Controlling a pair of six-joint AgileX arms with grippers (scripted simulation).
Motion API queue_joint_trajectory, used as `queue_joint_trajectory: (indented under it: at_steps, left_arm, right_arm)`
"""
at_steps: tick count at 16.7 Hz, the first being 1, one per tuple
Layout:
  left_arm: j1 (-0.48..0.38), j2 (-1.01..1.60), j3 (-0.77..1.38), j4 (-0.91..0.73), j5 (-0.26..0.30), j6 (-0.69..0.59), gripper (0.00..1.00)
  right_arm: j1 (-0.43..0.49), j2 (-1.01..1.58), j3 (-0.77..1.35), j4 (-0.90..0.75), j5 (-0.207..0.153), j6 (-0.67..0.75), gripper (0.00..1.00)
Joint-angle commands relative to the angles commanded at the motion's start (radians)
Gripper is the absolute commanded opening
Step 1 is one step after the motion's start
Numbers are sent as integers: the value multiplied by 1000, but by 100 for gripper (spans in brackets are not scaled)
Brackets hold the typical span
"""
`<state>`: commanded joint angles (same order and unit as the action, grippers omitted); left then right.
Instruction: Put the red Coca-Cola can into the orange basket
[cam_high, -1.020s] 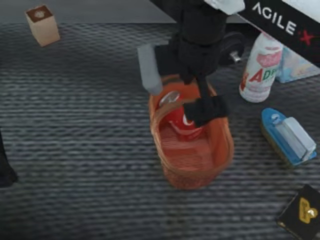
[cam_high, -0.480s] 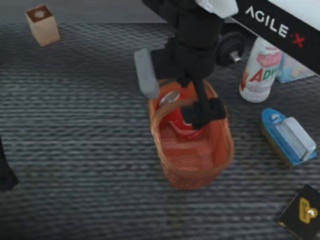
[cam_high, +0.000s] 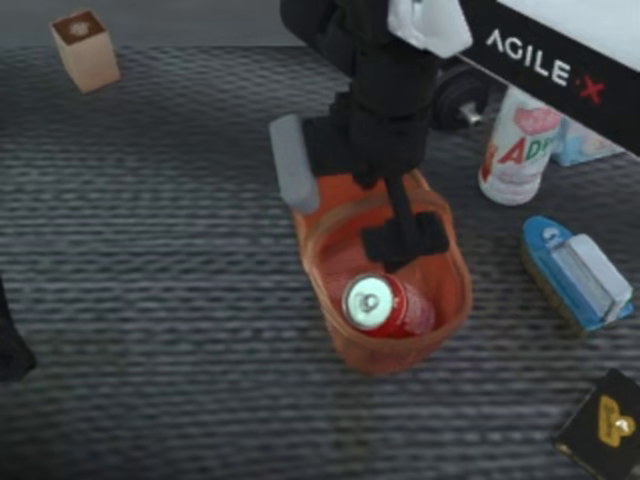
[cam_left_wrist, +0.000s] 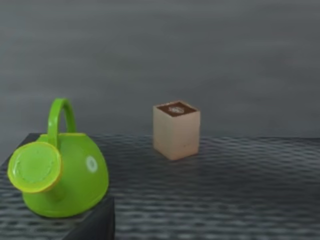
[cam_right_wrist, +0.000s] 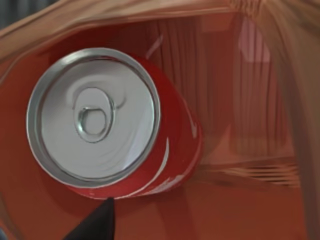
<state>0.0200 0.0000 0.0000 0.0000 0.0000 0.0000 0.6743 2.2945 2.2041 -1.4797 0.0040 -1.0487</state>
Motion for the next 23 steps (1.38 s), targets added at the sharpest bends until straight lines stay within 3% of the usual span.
queue_joint_trajectory:
  at_steps: [1,14,23]
  left_arm:
    - [0,0,0,0,0,0,100]
    - [0,0,0,0,0,0,100]
    - [0,0,0,0,0,0,100]
  right_arm:
    - [0,0,0,0,0,0,100]
    - [0,0,0,0,0,0,2]
    - [0,0,0,0,0,0,0]
